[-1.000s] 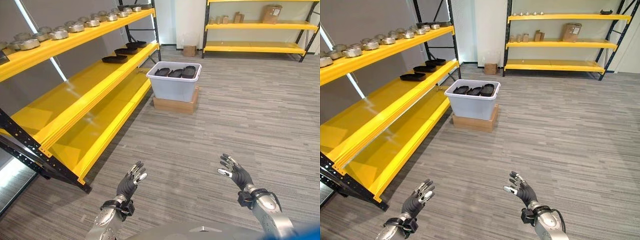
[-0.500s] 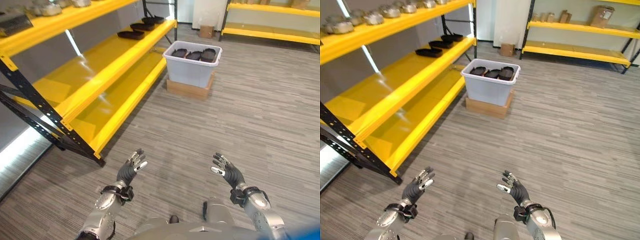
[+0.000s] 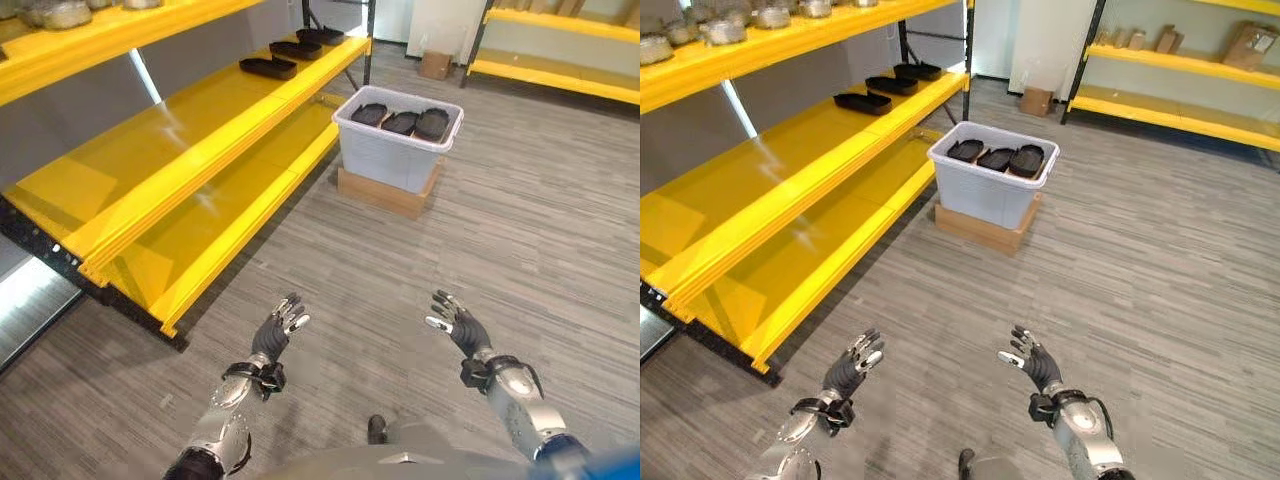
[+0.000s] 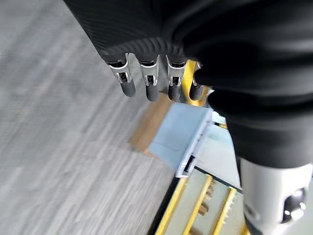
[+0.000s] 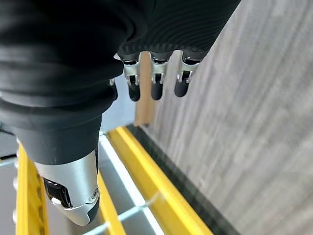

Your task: Move parts from the plastic box to the shelf.

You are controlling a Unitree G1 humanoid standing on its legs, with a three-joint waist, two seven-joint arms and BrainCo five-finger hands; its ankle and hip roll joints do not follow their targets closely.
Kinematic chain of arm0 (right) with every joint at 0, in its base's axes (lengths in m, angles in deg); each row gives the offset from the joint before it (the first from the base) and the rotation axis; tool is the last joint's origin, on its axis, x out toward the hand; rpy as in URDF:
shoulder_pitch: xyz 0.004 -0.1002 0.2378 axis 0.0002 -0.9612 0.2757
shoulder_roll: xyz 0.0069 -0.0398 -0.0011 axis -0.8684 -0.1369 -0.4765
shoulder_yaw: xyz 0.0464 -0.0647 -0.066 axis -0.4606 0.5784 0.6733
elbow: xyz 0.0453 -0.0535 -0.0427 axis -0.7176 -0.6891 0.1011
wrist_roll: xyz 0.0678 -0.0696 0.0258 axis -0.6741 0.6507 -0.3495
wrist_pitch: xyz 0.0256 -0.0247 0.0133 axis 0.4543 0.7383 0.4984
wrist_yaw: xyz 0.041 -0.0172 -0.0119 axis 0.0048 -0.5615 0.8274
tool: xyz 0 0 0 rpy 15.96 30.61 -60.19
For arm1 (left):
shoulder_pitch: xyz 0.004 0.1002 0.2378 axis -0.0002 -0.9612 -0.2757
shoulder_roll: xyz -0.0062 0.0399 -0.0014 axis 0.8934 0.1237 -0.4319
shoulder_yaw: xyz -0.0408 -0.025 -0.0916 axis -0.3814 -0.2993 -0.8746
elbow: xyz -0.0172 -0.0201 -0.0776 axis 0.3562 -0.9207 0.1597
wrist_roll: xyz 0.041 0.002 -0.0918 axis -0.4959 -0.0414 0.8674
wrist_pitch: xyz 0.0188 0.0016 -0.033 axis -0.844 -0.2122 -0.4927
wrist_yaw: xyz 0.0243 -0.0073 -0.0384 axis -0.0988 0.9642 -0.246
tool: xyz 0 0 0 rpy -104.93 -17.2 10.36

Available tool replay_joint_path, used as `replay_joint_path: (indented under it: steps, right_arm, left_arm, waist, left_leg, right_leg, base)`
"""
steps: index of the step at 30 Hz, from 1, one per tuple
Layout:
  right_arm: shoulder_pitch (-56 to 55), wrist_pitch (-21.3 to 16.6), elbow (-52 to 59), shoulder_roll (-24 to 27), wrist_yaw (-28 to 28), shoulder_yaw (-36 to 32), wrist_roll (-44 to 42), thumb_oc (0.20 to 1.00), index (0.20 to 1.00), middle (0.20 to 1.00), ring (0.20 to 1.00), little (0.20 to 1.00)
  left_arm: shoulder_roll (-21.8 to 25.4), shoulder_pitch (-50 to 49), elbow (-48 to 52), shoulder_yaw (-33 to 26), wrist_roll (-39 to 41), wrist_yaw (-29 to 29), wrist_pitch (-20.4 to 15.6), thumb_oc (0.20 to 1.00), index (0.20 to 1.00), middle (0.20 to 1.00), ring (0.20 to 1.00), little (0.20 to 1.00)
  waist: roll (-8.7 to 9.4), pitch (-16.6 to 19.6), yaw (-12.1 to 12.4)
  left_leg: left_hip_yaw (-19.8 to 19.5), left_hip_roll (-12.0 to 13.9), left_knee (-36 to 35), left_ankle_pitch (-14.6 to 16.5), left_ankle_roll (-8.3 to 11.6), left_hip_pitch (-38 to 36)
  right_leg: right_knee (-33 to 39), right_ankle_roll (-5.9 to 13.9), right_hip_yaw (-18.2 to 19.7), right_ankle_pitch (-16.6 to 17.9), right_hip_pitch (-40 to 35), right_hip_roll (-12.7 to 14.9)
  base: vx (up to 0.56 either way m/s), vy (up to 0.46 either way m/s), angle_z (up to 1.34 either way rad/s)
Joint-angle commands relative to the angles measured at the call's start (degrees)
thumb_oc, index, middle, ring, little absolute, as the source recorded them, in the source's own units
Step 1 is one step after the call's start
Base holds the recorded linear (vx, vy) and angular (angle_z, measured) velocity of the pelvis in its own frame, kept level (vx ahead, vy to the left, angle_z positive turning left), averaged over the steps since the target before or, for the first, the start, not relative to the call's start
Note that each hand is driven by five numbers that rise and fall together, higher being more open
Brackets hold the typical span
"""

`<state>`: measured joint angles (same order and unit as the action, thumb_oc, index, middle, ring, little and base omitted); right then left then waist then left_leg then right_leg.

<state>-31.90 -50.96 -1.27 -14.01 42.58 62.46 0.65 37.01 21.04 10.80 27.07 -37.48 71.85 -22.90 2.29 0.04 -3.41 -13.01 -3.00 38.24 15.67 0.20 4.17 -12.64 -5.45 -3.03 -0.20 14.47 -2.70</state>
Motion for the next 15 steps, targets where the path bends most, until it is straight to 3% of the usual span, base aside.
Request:
replay_joint_path:
  steps: [1,3,5,6,8,10,11,12,13,15]
  right_arm:
    - [0.80,-3.32,4.37,1.36,-0.55,-1.41,-3.72,1.000,1.000,1.000,1.000,1.000]
    - [0.96,-3.41,5.00,1.91,-1.63,-1.65,-2.59,1.000,1.000,1.000,1.000,1.000]
    - [1.54,-3.62,5.25,2.31,-2.58,-1.85,-1.73,1.000,1.000,1.000,1.000,1.000]
    - [2.09,-3.92,4.87,2.42,-2.54,-1.76,-1.77,1.000,1.000,1.000,1.000,1.000]
    - [2.49,-4.41,4.32,2.38,-2.83,-1.52,-1.32,1.000,1.000,1.000,1.000,1.000]
    - [2.82,-4.81,3.92,2.10,-3.21,-1.21,-0.74,1.000,1.000,1.000,1.000,1.000]
    - [2.82,-4.72,4.06,2.23,-3.20,-1.29,-0.39,1.000,1.000,1.000,1.000,1.000]
    - [2.81,-4.71,4.08,2.22,-3.21,-1.29,-0.38,1.000,1.000,1.000,1.000,1.000]
    - [2.83,-4.91,4.44,2.31,-3.02,-1.26,0.31,1.000,1.000,1.000,1.000,1.000]
    - [2.77,-4.85,4.38,2.18,-2.83,-1.33,0.42,1.000,1.000,1.000,1.000,1.000]
  left_arm:
    - [-0.43,0.47,5.89,-2.29,1.86,1.07,-2.39,1.000,1.000,1.000,1.000,1.000]
    - [-0.60,-0.08,6.54,-2.61,1.54,1.48,-2.27,1.000,1.000,1.000,1.000,1.000]
    - [-0.79,-0.61,6.68,-2.74,1.47,1.89,-2.47,1.000,1.000,1.000,1.000,1.000]
    - [-0.89,-0.71,6.47,-2.60,1.64,1.72,-2.57,1.000,1.000,1.000,1.000,1.000]
    - [-0.78,-0.90,6.05,-2.32,1.59,1.60,-2.88,1.000,1.000,1.000,1.000,1.000]
    - [-0.51,-0.54,5.33,-2.29,0.80,1.89,-3.42,1.000,1.000,1.000,1.000,1.000]
    - [-0.42,-0.45,5.30,-2.41,0.74,1.74,-3.35,1.000,1.000,1.000,1.000,1.000]
    - [-0.42,-0.46,5.30,-2.41,0.74,1.74,-3.35,1.000,1.000,1.000,1.000,1.000]
    - [-0.54,-0.18,4.83,-2.59,0.09,1.65,-3.61,1.000,1.000,1.000,1.000,1.000]
    - [-0.64,0.04,4.59,-2.59,-0.28,1.61,-3.72,1.000,1.000,1.000,1.000,1.000]
  waist:
    - [0.33,-4.52,1.38]
    - [1.18,-6.70,3.27]
    - [1.71,-7.95,4.95]
    - [1.67,-8.32,5.47]
    - [1.57,-8.77,6.11]
    - [0.53,-8.82,7.25]
    - [0.31,-8.70,7.47]
    - [0.39,-8.85,7.48]
    - [-0.27,-8.00,7.65]
    - [-0.43,-7.90,7.88]
  left_leg:
    - [-0.10,3.74,10.24,-20.91,-0.39,-0.37]
    - [1.57,1.73,12.00,-16.42,-2.08,7.59]
    - [2.82,0.06,7.13,-13.90,-2.94,15.11]
    - [3.22,0.80,2.07,-14.01,-2.67,17.14]
    - [3.98,3.31,-13.39,-17.61,-1.10,18.05]
    - [2.07,4.59,-27.57,-23.38,0.65,17.02]
    - [1.23,4.85,-31.96,-24.48,0.94,15.96]
    - [1.30,4.82,-32.36,-24.66,0.94,15.57]
    - [1.64,5.52,-37.39,-26.01,1.76,15.44]
    - [2.28,5.63,-36.72,-26.56,2.21,15.15]
  right_leg:
    - [6.21,4.69,4.45,2.00,-4.75,-0.55]
    - [6.39,4.79,6.00,1.26,-7.53,0.11]
    - [6.69,5.13,7.66,0.55,-9.86,0.78]
    - [7.13,5.32,8.26,0.14,-11.09,0.66]
    - [7.27,5.24,9.21,-1.18,-12.76,0.14]
    - [7.96,5.43,9.82,-2.42,-14.90,-0.83]
    - [8.51,5.55,10.20,-3.14,-16.58,-0.83]
    - [8.58,5.55,10.22,-3.16,-16.82,-0.74]
    - [9.30,5.75,11.06,-4.58,-19.26,-0.62]
    - [9.57,5.81,11.47,-4.95,-20.32,-0.39]
  base:
    - [0.30,-0.260,-0.22]
    - [0.22,-0.123,-0.21]
    - [0.20,0.014,-0.56]
    - [0.24,0.042,-0.70]
    - [0.27,0.063,-0.66]
    - [0.30,0.093,-0.56]
    - [0.21,0.064,-0.38]
    - [0.32,0.117,-0.43]
    - [0.29,0.135,-0.43]
    - [0.27,0.155,-0.29]
